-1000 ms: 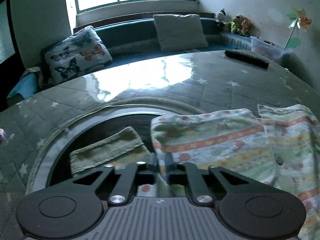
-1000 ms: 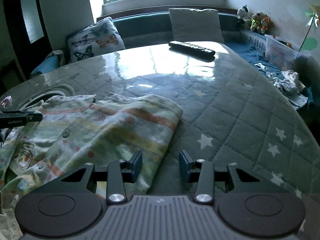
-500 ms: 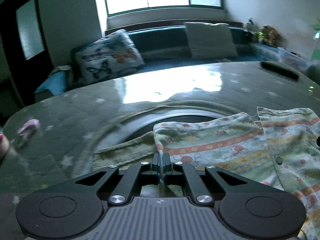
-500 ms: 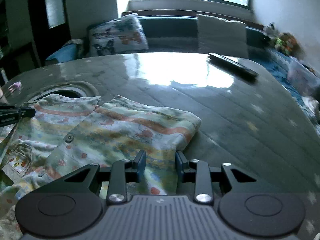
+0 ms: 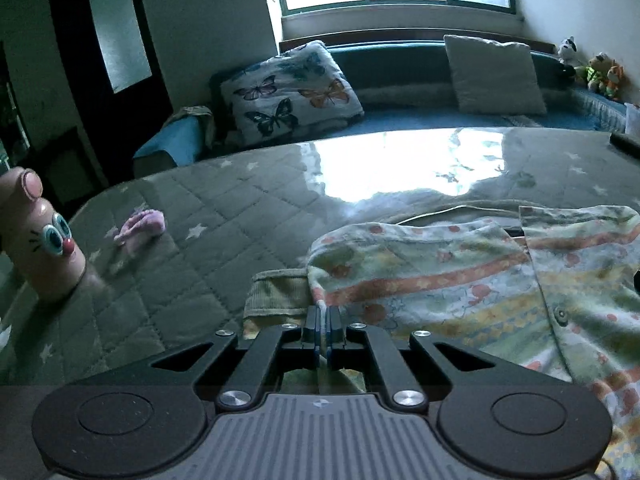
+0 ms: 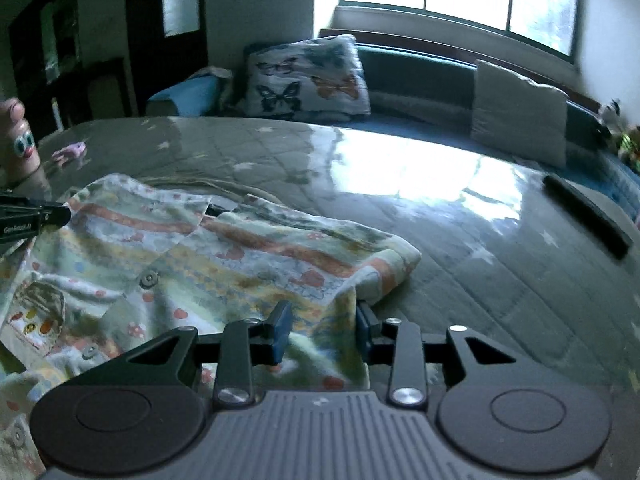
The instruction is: Fold clothes
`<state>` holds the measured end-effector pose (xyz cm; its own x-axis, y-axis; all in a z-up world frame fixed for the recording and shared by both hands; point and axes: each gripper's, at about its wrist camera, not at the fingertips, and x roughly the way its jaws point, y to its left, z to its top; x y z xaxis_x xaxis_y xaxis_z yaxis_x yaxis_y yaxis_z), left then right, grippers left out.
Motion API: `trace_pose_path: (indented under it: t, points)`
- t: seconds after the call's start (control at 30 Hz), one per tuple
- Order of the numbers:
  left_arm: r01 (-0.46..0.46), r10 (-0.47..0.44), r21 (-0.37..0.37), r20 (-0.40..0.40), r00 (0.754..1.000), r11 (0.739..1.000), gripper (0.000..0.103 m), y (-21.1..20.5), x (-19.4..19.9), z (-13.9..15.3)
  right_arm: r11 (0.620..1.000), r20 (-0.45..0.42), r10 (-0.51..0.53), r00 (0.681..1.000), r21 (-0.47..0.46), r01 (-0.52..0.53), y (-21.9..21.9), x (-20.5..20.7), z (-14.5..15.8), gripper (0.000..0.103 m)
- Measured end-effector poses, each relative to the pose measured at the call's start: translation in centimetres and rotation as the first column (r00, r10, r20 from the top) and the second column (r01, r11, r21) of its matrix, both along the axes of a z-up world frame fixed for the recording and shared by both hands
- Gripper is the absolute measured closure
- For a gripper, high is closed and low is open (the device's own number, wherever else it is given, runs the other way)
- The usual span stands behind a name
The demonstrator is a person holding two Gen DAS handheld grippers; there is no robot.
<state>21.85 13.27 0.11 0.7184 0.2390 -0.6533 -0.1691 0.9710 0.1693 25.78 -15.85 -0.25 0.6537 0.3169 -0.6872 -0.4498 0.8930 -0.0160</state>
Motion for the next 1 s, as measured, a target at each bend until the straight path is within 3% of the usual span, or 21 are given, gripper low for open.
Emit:
trace_pose_path:
  t: [0.13, 0.27, 0.47, 0.67, 0.9, 1.0]
  points:
    - [0.024, -0.024, 0.010, 0.010, 1.000, 1.000, 0.091, -0.6, -1.6, 0.8, 0.999, -0.011, 0.049, 0.999, 0.010, -0.049, 0.1, -1.2, 1.1, 0.068]
    - [0.083, -0.084, 0.017, 0.038, 0.996, 0.996, 0.067, -1.8, -3.9, 1.8, 0.990, -0.024, 0.136, 0.990, 0.035, -0.135, -0.2, -4.1, 2.4, 0.062]
    - [0.218, -0.218, 0.005, 0.056, 0.974, 0.976, 0.065, -4.6, -8.4, 2.5, 0.963, -0.029, 0.264, 0.964, 0.061, -0.262, 0.0, -9.4, 3.0, 0.056]
    - [0.352, -0.352, 0.005, 0.063, 0.934, 0.936, 0.062, -7.3, -11.9, 2.0, 0.940, -0.024, 0.334, 0.942, 0.073, -0.332, 1.2, -13.3, 3.1, 0.055]
    - [0.453, -0.446, -0.066, 0.099, 0.890, 0.889, 0.062, -7.6, -16.1, 2.3, 0.895, -0.017, 0.445, 0.895, 0.052, -0.444, 2.3, -16.7, 3.1, 0.052]
    - [0.491, -0.484, -0.061, 0.097, 0.870, 0.869, 0.061, -7.8, -17.9, 2.0, 0.878, -0.011, 0.479, 0.878, 0.034, -0.478, 2.5, -18.1, 3.2, 0.052]
